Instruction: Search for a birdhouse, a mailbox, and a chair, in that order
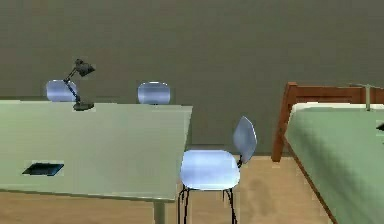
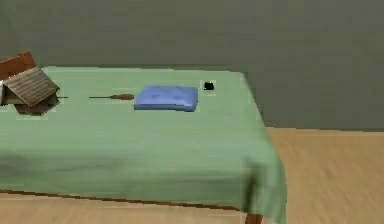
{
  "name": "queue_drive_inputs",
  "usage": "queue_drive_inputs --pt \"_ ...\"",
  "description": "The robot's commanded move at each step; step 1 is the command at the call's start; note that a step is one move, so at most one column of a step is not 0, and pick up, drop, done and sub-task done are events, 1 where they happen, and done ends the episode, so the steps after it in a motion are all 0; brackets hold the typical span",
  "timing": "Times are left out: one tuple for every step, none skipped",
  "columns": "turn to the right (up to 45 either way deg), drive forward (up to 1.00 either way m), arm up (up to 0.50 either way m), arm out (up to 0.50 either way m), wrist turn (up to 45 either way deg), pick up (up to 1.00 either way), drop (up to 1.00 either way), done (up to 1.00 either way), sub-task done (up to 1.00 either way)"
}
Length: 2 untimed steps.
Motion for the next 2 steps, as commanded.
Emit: queue_drive_inputs --pt "45.0 0.00 0.00 0.00 0.0 0.00 0.00 0.00 0.00" --pt "0.0 0.00 0.00 0.00 0.0 0.00 0.00 0.00 1.00"
